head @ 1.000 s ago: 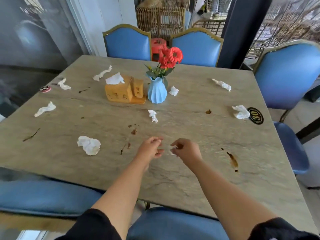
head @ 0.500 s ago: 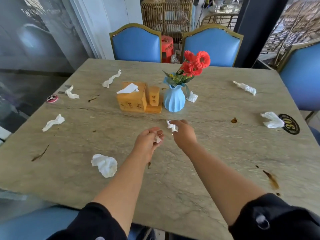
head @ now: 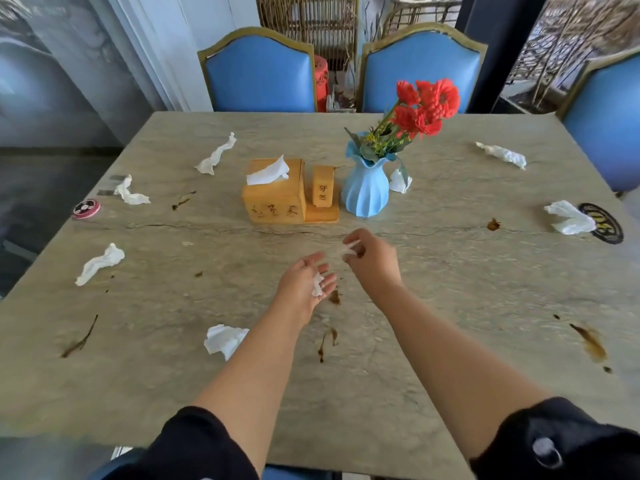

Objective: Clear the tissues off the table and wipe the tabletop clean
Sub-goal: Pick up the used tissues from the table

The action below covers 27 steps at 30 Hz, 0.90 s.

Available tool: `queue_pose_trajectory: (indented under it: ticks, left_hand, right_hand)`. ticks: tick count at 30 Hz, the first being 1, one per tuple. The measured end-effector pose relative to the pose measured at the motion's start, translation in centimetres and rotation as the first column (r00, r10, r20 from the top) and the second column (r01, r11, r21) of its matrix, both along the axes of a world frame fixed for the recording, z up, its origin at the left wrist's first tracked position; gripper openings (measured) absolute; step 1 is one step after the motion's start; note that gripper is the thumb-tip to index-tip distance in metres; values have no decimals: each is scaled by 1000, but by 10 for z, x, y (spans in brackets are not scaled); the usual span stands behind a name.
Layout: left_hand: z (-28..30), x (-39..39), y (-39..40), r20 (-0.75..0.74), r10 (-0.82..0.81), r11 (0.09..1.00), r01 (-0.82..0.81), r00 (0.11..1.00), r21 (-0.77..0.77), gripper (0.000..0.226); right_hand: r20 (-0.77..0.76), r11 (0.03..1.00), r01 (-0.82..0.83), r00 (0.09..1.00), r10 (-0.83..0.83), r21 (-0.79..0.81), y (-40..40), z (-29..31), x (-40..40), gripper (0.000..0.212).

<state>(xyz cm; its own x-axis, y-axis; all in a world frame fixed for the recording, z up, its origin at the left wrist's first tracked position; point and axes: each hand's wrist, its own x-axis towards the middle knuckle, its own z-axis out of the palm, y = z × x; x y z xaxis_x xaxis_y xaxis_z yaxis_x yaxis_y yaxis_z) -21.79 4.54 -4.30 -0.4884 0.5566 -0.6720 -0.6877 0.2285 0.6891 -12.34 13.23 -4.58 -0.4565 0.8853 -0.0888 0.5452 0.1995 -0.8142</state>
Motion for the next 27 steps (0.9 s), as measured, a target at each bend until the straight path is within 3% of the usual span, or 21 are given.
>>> queue_pose_trajectory:
  ticks: [6,9,12,14,16,19,22,27]
  left_hand:
    - [25,-9,-36,149,80,984,-102,986,146,19]
    - [27,-26,-61,-9,29,991,-27,1000,134,28]
    - [32,-50,-91,-128,15,998,-7,992,56,8]
    - [36,-67,-109,-171,23,1000,-24,985,1,6]
    - [36,-85,-125,-169,37,999,-39,985,-5,12]
    - [34,-110,-146,-186,-26,1000,24,982,-11,22]
    - [30,-130,-164,-200,-111,994,112,973,-9,27]
    - [20,-149,-185,-183,-155,988,148,971,-48,29]
  right_hand:
    - [-51,998,-47,997,50,52,-60,31,-19,10]
    - [-83,991,-134,987,134,4,-86,38,-29,6]
    - [-144,993,-104,985,96,-48,-113,40,-43,11]
    - [-51,995,-89,995,87,-51,-130,32,-57,17]
    - [160,980,-194,967,200,-48,-146,20,-71,33]
    - [471,911,-397,786,399,-110,-170,3,-90,54]
    - [612,876,-459,653,446,-147,-193,-9,-105,59]
    - [530,928,-351,767,362,-125,-206,-8,-119,32]
